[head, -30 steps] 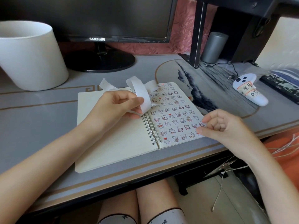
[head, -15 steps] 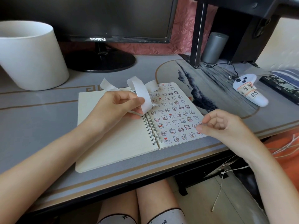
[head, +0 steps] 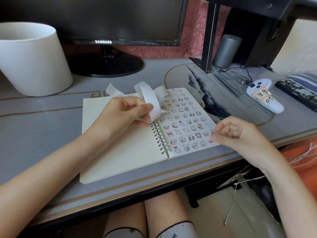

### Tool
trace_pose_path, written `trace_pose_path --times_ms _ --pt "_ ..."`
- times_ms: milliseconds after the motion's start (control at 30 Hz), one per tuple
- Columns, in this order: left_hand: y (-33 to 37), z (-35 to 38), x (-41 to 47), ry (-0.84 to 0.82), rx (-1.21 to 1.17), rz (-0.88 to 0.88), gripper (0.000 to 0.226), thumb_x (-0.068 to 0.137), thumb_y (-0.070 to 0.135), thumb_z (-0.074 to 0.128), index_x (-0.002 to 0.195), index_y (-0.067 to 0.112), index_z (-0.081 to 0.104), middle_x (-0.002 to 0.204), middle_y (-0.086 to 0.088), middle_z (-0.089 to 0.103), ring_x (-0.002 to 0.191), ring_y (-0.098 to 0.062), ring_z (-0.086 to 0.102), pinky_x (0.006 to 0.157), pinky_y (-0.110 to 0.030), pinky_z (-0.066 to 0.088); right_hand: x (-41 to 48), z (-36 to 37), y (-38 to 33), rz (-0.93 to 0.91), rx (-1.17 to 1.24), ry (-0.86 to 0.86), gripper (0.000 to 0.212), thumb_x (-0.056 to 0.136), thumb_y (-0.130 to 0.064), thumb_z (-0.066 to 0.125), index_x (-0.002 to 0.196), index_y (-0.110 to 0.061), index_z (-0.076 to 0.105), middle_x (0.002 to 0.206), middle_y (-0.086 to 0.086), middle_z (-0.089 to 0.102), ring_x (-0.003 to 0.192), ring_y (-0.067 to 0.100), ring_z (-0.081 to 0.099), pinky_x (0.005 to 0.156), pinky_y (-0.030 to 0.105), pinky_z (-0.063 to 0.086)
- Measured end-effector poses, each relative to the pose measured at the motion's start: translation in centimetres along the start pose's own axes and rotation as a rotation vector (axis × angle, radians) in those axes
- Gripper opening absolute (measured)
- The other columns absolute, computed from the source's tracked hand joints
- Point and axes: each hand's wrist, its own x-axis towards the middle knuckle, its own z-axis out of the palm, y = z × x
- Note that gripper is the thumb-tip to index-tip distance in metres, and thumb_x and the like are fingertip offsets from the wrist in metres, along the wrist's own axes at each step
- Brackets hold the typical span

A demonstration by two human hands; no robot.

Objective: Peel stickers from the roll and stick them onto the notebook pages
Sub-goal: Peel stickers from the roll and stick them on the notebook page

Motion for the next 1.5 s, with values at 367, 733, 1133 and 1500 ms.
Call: trace_pose_path --times_ms 367,733,1133,1500 --pt "-0.2 -0.2 0.2 0.005 -0.01 0.028 0.02 0.09 0.015 0.058 0.074 0.006 0.066 0.065 -0.002 0.068 0.068 -0.019 0.065 0.068 -0.026 0.057 1.4 2.0 -2.7 -0.236 0.05 0.149 0.009 0.084 -0.01 0.068 0.082 -0.019 0.065 0.079 -0.003 0.066 0.072 0.007 0.056 0.069 0.018 0.045" --pt "0.0 -0.5 0.1 0.009 -0.039 0.097 0.018 0.092 0.014 0.055 0.079 0.004 0.062 0.065 0.0 0.069 0.066 -0.012 0.067 0.068 -0.027 0.057 3.3 7.4 -6.6 -0.445 0.164 -0.083 0.015 0.081 -0.007 0.072 0.091 -0.016 0.065 0.088 -0.001 0.069 0.083 0.016 0.06 0.074 0.035 0.048" --pt "0.0 -0.4 0.1 0.022 -0.088 0.092 0.017 0.092 0.015 0.055 0.081 0.005 0.063 0.067 -0.002 0.067 0.067 -0.014 0.068 0.066 -0.024 0.058 3.5 8.6 -6.3 -0.407 0.258 -0.03 0.016 0.077 -0.004 0.075 0.083 -0.018 0.068 0.079 -0.006 0.069 0.074 0.005 0.061 0.067 0.03 0.047" --pt "-0.1 -0.3 0.3 -0.025 -0.09 -0.006 0.017 0.08 0.022 0.064 0.084 0.005 0.065 0.073 -0.007 0.069 0.071 -0.015 0.067 0.073 -0.024 0.058 3.8 8.7 -5.9 -0.436 0.295 0.024 0.016 0.077 -0.002 0.074 0.083 -0.015 0.07 0.078 -0.002 0.07 0.074 0.009 0.063 0.073 0.022 0.052"
